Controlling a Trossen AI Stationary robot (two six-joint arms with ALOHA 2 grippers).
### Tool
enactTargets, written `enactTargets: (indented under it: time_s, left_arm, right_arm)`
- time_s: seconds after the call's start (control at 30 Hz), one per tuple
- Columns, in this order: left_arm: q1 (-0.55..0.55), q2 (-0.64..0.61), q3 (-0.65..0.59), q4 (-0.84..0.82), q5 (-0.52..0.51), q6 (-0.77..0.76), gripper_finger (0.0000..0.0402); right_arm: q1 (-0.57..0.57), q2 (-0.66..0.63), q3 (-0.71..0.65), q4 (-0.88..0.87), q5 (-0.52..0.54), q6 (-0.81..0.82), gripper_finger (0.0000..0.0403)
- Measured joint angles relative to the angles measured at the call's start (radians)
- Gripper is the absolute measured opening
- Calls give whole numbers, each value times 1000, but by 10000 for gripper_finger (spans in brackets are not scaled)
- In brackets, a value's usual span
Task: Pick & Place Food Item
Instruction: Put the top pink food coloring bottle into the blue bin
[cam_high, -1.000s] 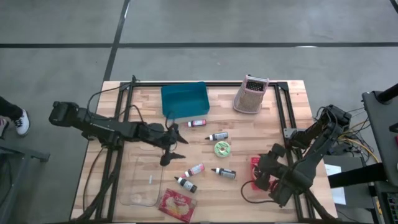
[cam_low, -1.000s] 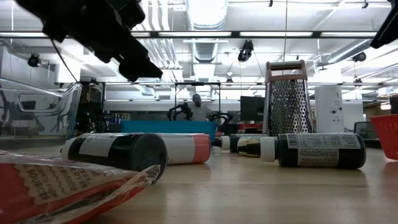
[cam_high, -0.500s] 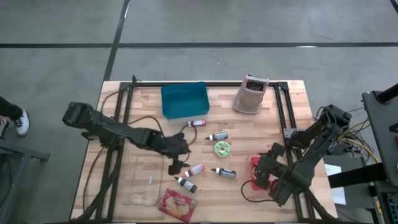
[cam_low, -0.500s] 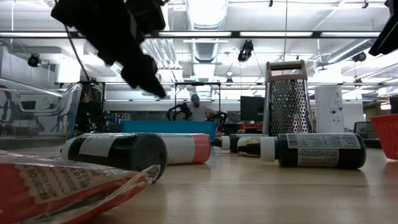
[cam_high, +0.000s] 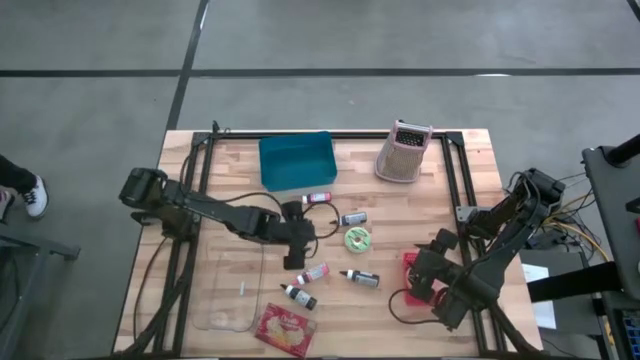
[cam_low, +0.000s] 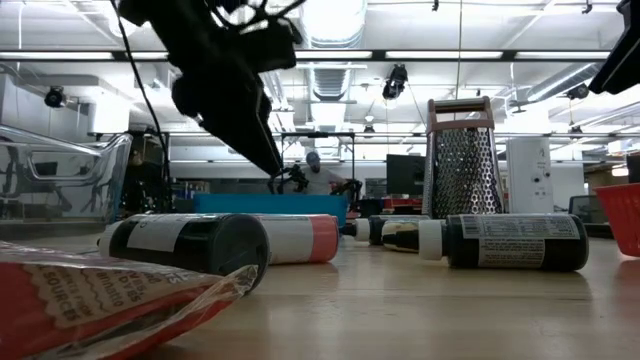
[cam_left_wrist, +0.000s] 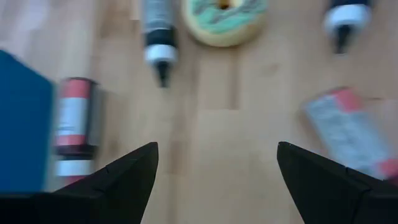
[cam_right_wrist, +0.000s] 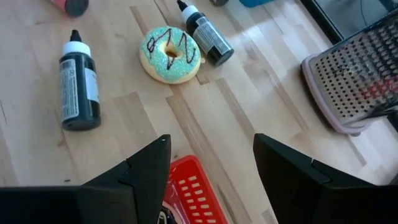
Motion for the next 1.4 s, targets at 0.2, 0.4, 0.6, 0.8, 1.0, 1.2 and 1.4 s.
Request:
enactTargets:
  time_s: [0.2,0.4,0.6,0.8,1.0,1.2,1.4]
  left_arm:
    - [96,14,-9,-10,-27,79,330]
    - [169,18,-8,-8,-21,165,330]
    - [218,27,-9,-5,55,224,330]
    - [255,76,-9,-10,64,235,330]
    - [274,99,-9,-10,28,243,330]
    - [294,133,-10,10,24,251,330]
    - [303,140,-10,33,19,273,330]
  right_arm:
    - [0,0,0,0,9,-16,226]
    - [0,0,0,0,9,-23,226]
    - [0,0,0,0,9,-30,226]
    - [0,0,0,0,32,-30,226]
    - [0,0,0,0,35,-30,226]
    - [0,0,0,3,35,-30,226]
    - [0,0,0,4,35,-30,226]
